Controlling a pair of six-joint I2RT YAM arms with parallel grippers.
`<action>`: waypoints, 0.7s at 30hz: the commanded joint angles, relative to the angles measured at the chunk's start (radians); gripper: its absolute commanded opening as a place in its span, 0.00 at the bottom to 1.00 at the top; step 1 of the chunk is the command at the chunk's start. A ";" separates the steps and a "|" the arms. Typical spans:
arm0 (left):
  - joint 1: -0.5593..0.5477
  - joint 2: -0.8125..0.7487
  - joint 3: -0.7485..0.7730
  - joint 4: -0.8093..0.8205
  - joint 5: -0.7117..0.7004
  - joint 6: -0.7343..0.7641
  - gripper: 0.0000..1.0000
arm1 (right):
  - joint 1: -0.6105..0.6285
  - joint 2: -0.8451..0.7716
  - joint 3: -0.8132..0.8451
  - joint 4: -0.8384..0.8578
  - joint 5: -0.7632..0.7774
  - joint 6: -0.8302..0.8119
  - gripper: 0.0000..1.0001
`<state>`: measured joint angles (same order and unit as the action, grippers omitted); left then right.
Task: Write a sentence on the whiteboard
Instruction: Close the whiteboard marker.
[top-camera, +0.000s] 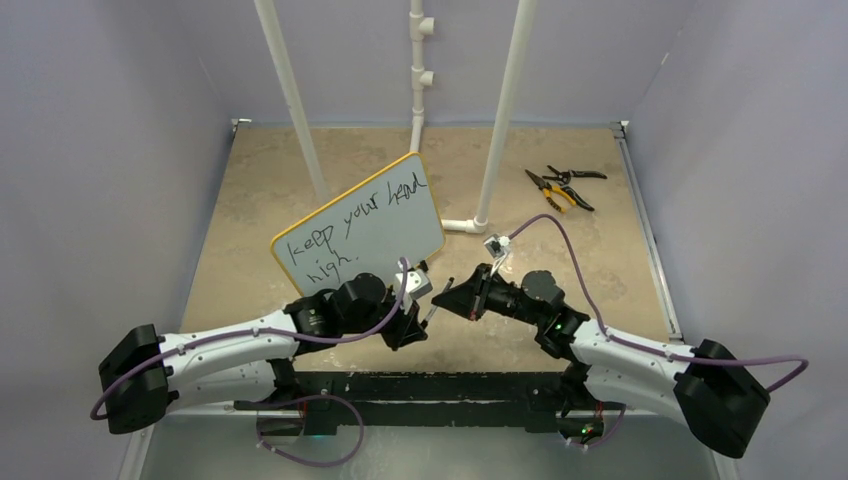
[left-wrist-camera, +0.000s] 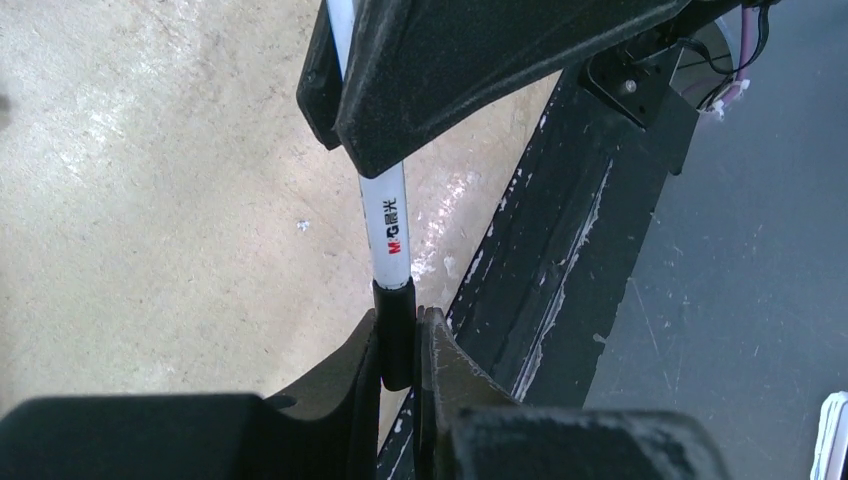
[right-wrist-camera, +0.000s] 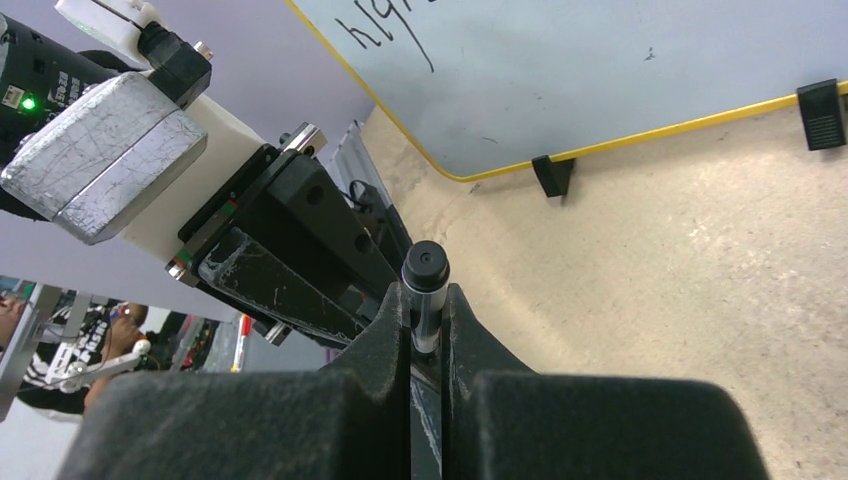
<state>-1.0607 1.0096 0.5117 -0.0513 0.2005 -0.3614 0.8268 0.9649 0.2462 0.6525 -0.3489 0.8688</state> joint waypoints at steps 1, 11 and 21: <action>0.017 -0.070 0.037 0.167 -0.050 0.077 0.00 | 0.058 0.027 -0.028 0.006 -0.120 0.044 0.00; 0.022 -0.095 0.046 0.201 -0.044 0.100 0.00 | 0.082 0.044 -0.037 -0.006 -0.131 0.063 0.00; 0.056 -0.078 0.067 0.246 0.007 0.117 0.00 | 0.101 0.078 -0.047 0.000 -0.170 0.070 0.00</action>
<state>-1.0382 0.9501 0.5087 -0.1108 0.2245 -0.3023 0.8639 1.0130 0.2340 0.7437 -0.3309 0.8986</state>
